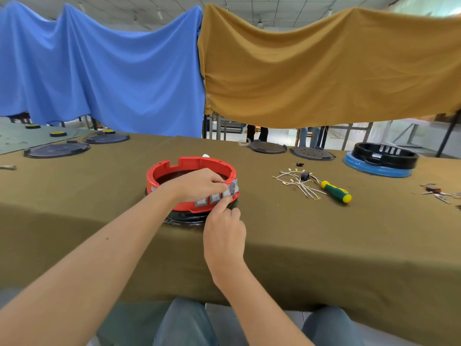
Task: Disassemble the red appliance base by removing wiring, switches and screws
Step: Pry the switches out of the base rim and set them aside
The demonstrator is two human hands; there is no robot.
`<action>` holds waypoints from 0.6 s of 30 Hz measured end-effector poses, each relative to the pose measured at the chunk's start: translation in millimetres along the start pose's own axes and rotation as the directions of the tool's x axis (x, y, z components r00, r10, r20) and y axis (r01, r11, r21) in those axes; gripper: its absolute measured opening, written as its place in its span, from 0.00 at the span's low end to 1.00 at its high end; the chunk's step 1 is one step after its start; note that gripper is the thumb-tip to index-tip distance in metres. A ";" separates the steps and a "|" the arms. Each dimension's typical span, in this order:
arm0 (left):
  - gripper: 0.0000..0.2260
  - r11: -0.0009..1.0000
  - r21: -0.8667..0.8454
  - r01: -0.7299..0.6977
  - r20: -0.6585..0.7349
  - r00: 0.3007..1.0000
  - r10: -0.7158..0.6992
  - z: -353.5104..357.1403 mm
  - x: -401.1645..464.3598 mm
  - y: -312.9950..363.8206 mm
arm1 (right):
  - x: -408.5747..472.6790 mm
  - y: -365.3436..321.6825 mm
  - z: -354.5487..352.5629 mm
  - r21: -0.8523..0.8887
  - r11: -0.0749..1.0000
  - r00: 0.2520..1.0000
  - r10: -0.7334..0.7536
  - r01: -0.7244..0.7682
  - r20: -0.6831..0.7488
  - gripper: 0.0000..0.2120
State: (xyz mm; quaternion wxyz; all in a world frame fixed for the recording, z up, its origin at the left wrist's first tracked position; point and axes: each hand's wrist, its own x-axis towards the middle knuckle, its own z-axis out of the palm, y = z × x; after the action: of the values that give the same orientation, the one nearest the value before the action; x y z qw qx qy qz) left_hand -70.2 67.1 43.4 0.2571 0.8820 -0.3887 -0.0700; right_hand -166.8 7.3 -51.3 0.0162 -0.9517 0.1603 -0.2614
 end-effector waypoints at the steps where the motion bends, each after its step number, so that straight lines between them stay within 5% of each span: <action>1: 0.18 1.000 -0.001 0.005 0.002 1.000 -0.005 0.2 -0.6 0.7 | 0.6 1.2 2.1 0.015 1.000 0.999 -0.011 0.012 -0.030 0.30; 18: 0.19 1.000 -0.003 0.013 0.009 1.000 -0.013 -0.8 -4.9 5.8 | 2.7 5.0 0.0 0.299 0.951 0.997 0.070 -0.079 0.041 0.31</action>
State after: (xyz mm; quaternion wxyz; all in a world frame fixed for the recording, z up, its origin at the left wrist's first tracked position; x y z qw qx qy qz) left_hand -77.1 67.7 46.7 0.2564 0.8838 -0.3840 -0.0761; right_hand -166.1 1.7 -50.5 0.1727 -0.9353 0.1541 -0.2676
